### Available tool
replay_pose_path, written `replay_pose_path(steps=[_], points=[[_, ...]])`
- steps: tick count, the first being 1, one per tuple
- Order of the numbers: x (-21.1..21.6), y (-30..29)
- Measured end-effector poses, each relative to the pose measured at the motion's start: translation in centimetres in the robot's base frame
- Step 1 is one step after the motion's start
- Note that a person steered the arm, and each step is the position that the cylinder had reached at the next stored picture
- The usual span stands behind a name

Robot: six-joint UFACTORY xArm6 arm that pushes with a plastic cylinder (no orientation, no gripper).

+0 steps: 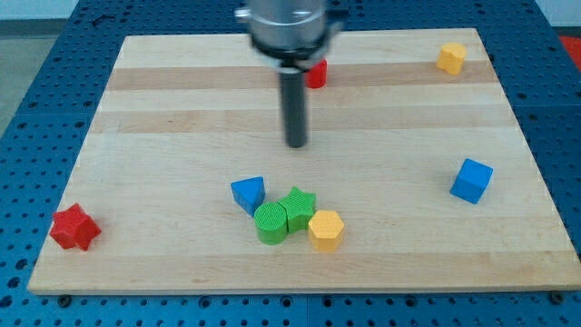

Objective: Nudge the yellow heart left a bit

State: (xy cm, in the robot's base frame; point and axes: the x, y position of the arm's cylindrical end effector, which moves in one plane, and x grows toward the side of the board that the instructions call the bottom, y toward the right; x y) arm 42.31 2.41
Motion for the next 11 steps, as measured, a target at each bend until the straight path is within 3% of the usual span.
replay_pose_path(steps=[2,3,5,6,7,11], points=[[0.0,14.1],[-2.3,20.1],[-12.2,26.9],[-17.2,27.0],[-19.9,22.3],[-18.1,21.2]])
